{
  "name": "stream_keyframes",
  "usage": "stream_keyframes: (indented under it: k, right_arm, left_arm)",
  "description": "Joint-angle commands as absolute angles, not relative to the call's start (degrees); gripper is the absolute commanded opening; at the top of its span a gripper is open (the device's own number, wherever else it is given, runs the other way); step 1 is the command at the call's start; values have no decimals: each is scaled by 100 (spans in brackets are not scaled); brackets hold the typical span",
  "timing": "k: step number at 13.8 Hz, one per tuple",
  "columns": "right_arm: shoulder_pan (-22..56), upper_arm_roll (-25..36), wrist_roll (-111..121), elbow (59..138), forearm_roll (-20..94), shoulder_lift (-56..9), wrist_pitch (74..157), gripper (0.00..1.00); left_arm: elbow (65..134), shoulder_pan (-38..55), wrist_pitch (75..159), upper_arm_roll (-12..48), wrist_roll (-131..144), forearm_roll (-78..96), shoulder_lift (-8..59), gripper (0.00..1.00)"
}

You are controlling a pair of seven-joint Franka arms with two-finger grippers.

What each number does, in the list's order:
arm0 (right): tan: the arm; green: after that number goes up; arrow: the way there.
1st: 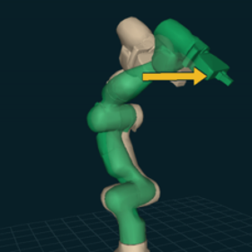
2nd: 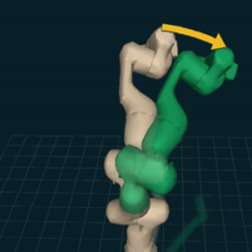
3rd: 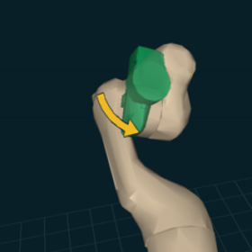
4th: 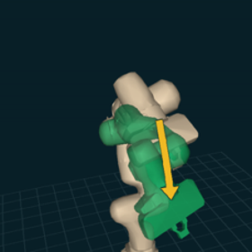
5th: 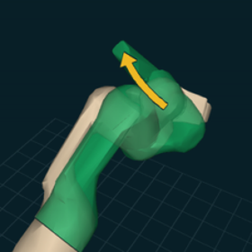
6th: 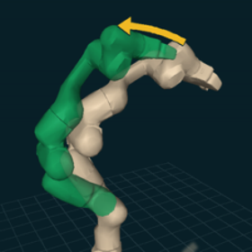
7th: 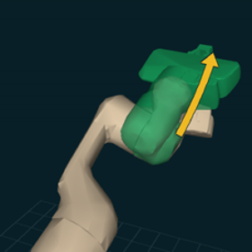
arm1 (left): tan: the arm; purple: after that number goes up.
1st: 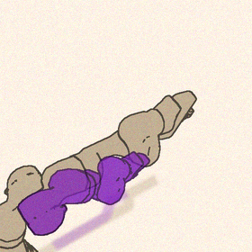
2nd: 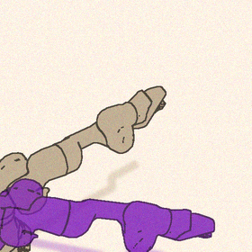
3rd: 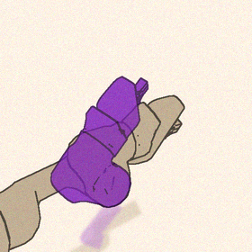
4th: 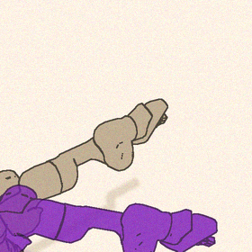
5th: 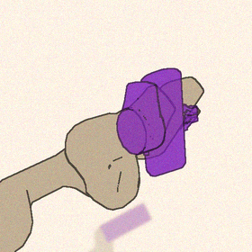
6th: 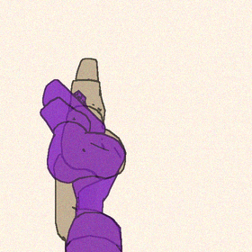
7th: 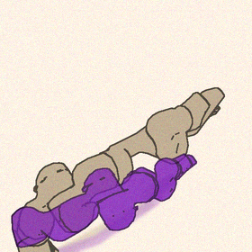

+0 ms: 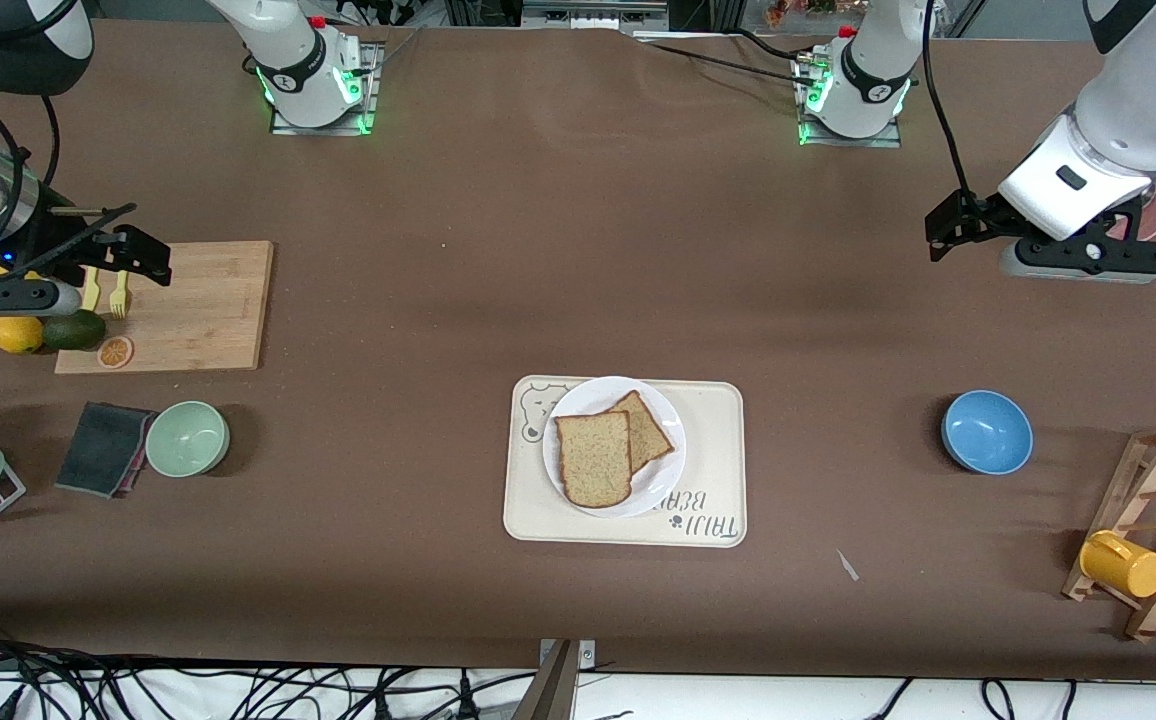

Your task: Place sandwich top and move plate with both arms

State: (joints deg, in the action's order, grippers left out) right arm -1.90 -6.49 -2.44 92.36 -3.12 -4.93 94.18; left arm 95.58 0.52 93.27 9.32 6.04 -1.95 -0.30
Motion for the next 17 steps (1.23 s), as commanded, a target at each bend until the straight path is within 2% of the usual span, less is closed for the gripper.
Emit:
stream_keyframes:
  k: [1, 17]
  right_arm:
    - [-193, -659, -308, 9334, -281, -431, 9475, 100]
    - [-229, -650, -211, 9202, -308, -457, 9396, 100]
  left_arm:
    - [9448, 26, 9220, 923, 615, -35, 9, 100]
    - [9439, 53, 9176, 958, 633, -35, 17, 100]
